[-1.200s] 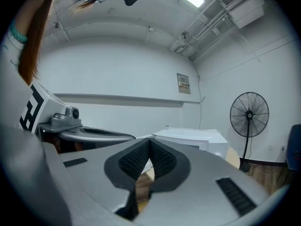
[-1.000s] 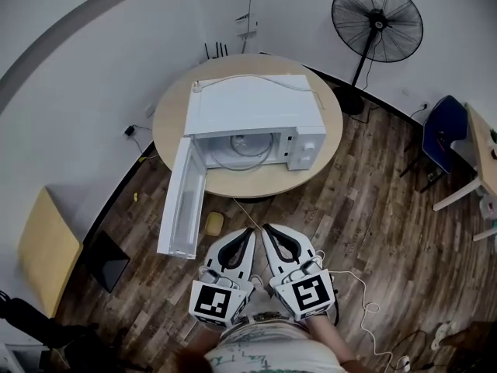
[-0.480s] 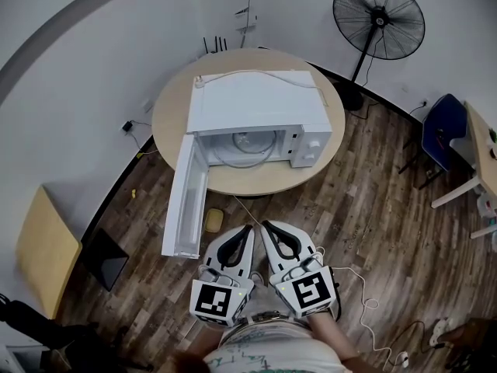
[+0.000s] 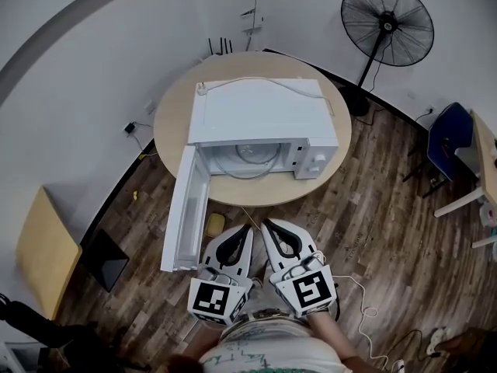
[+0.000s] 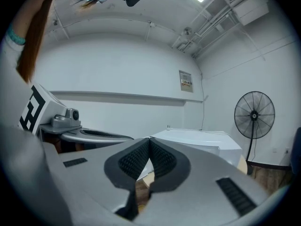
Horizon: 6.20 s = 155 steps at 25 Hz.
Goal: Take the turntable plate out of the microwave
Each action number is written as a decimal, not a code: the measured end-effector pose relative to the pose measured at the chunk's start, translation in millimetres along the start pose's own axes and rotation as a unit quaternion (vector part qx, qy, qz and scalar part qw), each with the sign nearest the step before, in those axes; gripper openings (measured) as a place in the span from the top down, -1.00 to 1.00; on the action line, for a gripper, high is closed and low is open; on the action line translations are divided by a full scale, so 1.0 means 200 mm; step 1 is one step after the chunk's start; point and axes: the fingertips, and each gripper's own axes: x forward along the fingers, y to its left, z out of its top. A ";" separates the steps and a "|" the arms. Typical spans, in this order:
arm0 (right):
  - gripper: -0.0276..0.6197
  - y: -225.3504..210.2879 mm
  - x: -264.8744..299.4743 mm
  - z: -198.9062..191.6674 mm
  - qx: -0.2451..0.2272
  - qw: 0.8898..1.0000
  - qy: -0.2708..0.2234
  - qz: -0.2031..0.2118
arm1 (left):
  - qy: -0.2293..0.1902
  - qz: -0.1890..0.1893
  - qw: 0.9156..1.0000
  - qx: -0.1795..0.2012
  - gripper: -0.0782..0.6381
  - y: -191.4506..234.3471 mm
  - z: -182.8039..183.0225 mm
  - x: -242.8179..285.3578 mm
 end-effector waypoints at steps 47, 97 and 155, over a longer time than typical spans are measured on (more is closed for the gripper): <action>0.94 -0.90 0.78 0.08 -0.003 1.000 -0.010 0.019 | -0.017 0.022 0.999 0.017 0.74 0.43 0.25 1.11; 0.94 -0.70 1.00 -0.52 0.021 0.990 0.136 -0.026 | 0.129 -0.009 0.991 0.020 0.74 0.76 -0.38 1.01; 0.86 -0.97 0.85 -1.35 0.196 0.942 0.261 -0.077 | 0.186 0.201 0.863 -0.424 0.00 1.13 -1.28 1.12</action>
